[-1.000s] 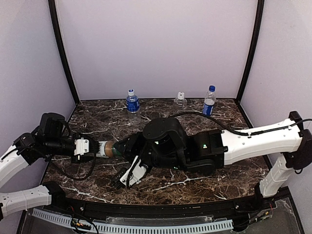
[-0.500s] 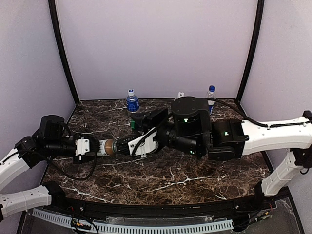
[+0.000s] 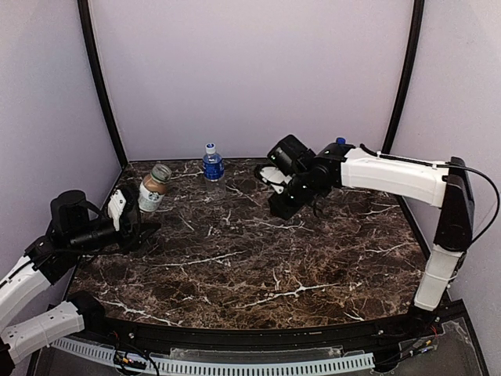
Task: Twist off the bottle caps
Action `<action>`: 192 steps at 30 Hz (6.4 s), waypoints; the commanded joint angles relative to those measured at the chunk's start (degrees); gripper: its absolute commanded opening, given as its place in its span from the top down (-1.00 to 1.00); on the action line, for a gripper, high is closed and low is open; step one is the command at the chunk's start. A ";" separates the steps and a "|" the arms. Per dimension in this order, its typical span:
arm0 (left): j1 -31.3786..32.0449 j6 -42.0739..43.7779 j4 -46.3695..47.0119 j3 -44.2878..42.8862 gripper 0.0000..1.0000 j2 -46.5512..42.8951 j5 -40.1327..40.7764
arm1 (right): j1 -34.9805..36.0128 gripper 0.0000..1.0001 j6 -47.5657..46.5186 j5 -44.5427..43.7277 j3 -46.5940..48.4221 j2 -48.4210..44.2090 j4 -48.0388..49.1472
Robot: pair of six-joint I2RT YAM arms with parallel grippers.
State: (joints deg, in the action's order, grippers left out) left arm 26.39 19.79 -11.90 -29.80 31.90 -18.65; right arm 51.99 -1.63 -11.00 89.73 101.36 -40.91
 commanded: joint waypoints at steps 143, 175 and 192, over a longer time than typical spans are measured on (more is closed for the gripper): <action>-9.99 -25.36 22.57 20.57 -0.97 -13.28 -21.24 | -33.88 -0.14 26.26 -31.29 -63.56 -57.08 28.71; -10.84 -23.55 18.73 19.43 -0.97 -11.01 9.43 | -33.79 -0.94 8.49 5.37 -4.50 -21.69 8.34; -13.31 -20.14 17.88 19.78 -0.98 -10.02 15.45 | -33.79 -0.43 9.45 -1.19 15.25 5.72 5.15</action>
State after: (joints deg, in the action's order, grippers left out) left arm 13.58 -1.06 6.35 -10.31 21.50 -2.07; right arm 18.26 7.49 -9.43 103.28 105.16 -34.48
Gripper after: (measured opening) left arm 0.987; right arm 0.731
